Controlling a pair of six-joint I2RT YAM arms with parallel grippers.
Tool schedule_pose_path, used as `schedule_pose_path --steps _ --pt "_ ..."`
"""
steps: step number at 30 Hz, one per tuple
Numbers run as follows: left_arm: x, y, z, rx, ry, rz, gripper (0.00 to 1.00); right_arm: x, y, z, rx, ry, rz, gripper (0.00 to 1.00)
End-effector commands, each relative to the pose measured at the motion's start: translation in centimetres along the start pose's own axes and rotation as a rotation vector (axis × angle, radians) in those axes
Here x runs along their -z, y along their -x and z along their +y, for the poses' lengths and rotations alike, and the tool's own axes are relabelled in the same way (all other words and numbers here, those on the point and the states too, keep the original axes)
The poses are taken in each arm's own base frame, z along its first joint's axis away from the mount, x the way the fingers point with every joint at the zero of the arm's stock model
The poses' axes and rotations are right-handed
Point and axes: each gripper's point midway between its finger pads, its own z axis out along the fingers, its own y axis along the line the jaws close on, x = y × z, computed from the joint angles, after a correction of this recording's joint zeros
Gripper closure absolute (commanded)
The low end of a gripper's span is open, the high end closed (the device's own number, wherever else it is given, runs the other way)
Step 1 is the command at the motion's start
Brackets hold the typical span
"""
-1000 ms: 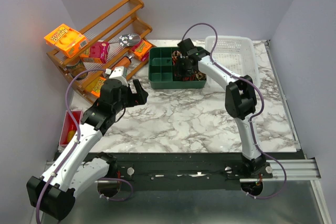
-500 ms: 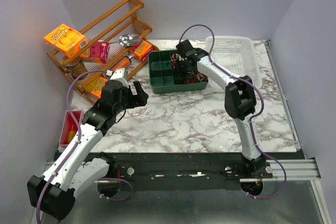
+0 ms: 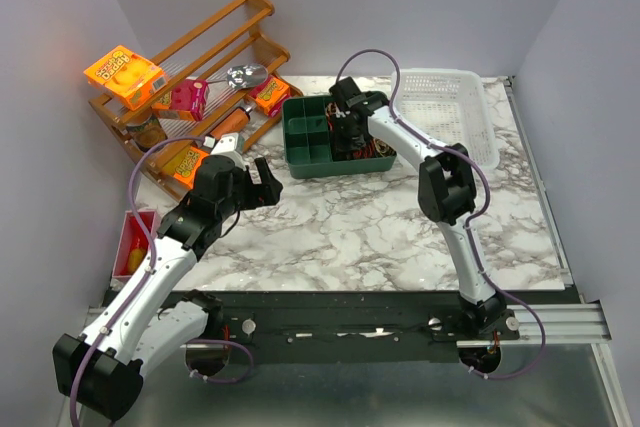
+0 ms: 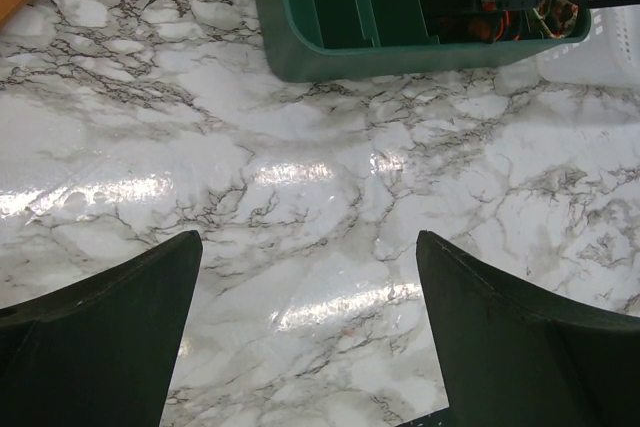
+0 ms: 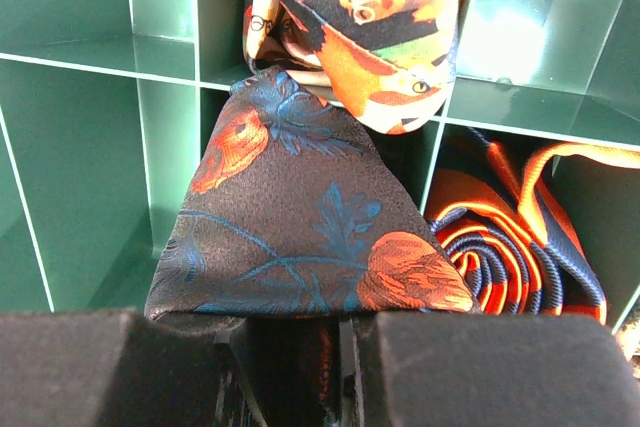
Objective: Roll the ties
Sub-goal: Place the tie in the storage box.
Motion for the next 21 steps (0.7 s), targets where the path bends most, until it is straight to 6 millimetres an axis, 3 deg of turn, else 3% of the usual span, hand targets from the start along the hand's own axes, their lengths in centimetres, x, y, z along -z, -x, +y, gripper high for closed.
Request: schedule_pose_path --steps 1,6,8,9,10,13,19,21 --pt "0.1 -0.1 -0.2 -0.009 -0.018 -0.002 0.01 -3.4 -6.4 -0.5 0.019 -0.044 0.209 0.99" --pt "0.1 -0.1 -0.3 -0.007 -0.02 -0.003 0.01 -3.3 -7.1 -0.7 0.037 -0.061 0.232 0.99" --pt "0.1 -0.1 -0.2 -0.007 -0.019 -0.004 0.01 -2.4 -6.7 -1.2 0.046 -0.089 0.214 0.93" --pt "0.1 -0.1 -0.3 -0.005 -0.019 -0.005 0.01 -2.1 -6.4 -1.2 0.053 -0.091 0.2 0.85" --pt "0.1 -0.1 -0.3 -0.005 -0.02 -0.005 0.01 -1.7 -6.2 -1.3 0.058 -0.095 0.19 0.69" --pt "0.1 -0.1 -0.2 -0.002 -0.019 -0.004 0.01 0.5 -4.8 -1.2 0.066 -0.099 0.142 0.5" --pt "-0.1 -0.2 -0.4 0.001 -0.026 0.0 0.01 3.3 -3.1 -0.5 0.07 -0.08 0.095 0.25" --pt "-0.2 -0.2 -0.4 0.002 -0.026 0.003 0.01 3.9 -2.9 -0.3 0.068 -0.067 0.091 0.22"
